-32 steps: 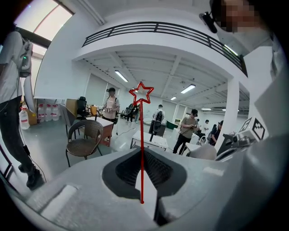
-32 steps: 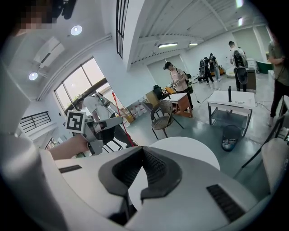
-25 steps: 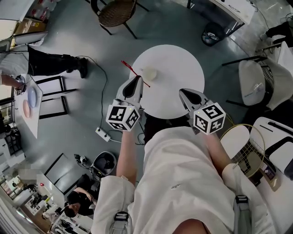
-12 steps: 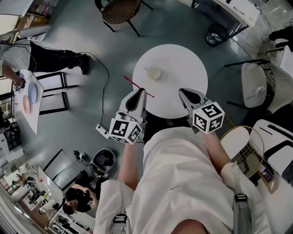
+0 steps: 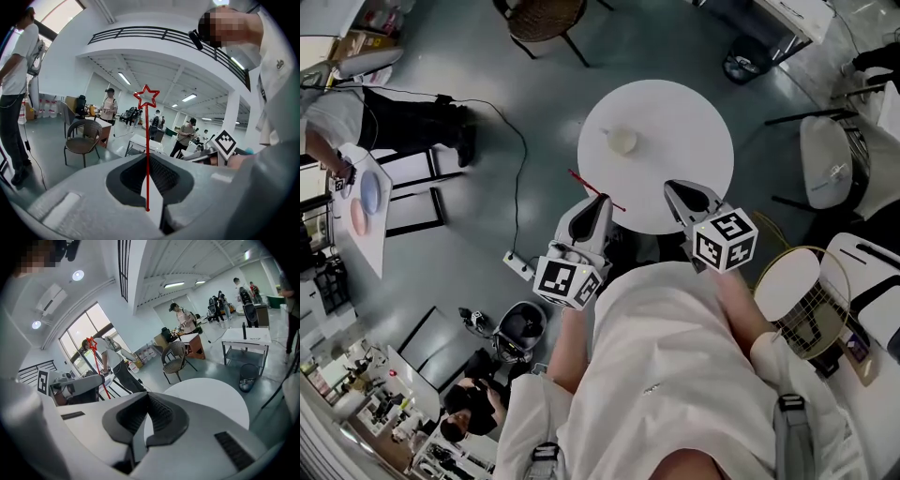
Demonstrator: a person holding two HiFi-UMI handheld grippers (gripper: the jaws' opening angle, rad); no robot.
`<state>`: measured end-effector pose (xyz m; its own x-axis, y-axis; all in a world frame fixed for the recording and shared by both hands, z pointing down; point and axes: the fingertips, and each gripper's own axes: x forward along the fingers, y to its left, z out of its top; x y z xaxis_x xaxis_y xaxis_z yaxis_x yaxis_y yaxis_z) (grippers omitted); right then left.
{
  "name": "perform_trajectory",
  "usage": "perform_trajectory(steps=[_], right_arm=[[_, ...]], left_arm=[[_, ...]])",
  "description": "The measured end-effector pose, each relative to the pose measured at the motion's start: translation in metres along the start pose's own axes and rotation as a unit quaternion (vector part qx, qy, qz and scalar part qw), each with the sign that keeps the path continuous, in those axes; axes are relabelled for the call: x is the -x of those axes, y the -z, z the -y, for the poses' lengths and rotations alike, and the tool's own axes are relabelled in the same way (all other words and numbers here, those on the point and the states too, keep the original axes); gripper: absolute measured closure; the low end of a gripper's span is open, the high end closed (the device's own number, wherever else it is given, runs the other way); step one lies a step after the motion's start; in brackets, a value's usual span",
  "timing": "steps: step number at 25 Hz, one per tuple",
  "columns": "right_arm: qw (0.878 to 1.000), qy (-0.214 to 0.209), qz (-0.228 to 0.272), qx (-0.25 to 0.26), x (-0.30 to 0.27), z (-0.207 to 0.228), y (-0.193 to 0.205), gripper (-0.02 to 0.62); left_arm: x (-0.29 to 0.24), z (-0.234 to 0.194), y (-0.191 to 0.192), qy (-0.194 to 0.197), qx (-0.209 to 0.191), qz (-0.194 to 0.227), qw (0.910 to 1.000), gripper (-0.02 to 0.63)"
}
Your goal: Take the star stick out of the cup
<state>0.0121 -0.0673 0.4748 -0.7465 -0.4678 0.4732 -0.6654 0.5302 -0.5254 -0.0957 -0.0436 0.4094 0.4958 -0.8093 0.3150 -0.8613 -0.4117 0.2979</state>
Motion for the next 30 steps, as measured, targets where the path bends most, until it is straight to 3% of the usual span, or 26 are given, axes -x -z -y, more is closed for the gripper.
perform_trajectory(steps=[8,18,30], right_arm=[[0.999,0.037,0.040,0.002,0.004,-0.049,0.004,0.589],[0.996,0.064,0.051,0.019,0.000,-0.130,0.049,0.588],[0.987,0.116,0.106,0.016,0.040,-0.177,0.072,0.589]], left_arm=[[0.047,-0.006,-0.004,0.035,-0.038,-0.004,0.9987,0.584],[0.119,-0.029,0.022,0.075,-0.038,-0.010,0.9964,0.584],[0.156,-0.010,0.034,0.151,-0.065,-0.019,0.9862,0.584]])
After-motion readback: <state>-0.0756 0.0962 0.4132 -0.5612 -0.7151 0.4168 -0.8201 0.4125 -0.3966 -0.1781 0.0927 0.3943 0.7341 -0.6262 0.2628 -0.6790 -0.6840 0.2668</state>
